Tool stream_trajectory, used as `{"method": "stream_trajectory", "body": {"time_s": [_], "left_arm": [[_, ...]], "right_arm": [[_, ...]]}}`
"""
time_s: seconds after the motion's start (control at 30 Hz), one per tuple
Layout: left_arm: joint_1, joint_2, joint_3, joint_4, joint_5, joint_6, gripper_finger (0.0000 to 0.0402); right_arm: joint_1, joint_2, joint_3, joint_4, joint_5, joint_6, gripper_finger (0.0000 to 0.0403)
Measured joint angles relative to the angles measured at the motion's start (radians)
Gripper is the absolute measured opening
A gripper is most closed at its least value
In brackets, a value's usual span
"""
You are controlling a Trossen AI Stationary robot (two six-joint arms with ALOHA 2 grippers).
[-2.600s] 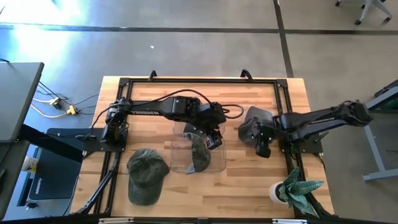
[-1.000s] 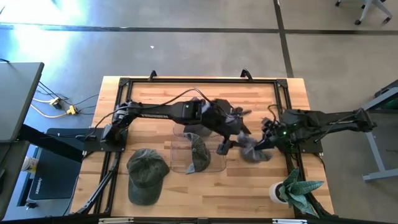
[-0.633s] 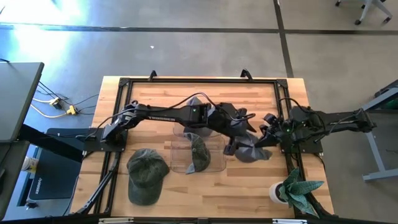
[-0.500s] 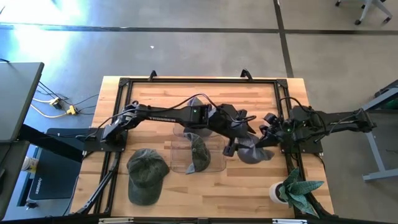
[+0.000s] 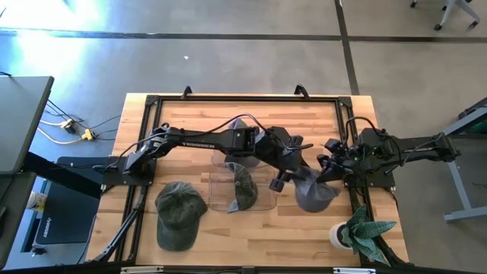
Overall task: Pick & Place hat
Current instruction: Put the gray cap into the top transparent bin
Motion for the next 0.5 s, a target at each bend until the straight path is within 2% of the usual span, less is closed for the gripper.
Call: {"method": "stream_trajectory", "body": {"time_s": [0.2,0.37,0.5], "left_arm": [[0.000,0.000,0.000,-0.002,0.070,-0.023,0.0088],[0.000,0.000,0.000,-0.004,0.127,-0.087,0.0014],[-0.001,0.000,0.000,-0.010,0.198,-0.116,0.0011]], "right_arm": [[0.000,0.000,0.000,-0.002,-0.046,0.002,0.0009],[0.000,0.000,0.000,-0.002,-0.093,0.002,0.0032],[0.000,-0.001,0.000,0.034,-0.091,0.030,0.0067]]}}
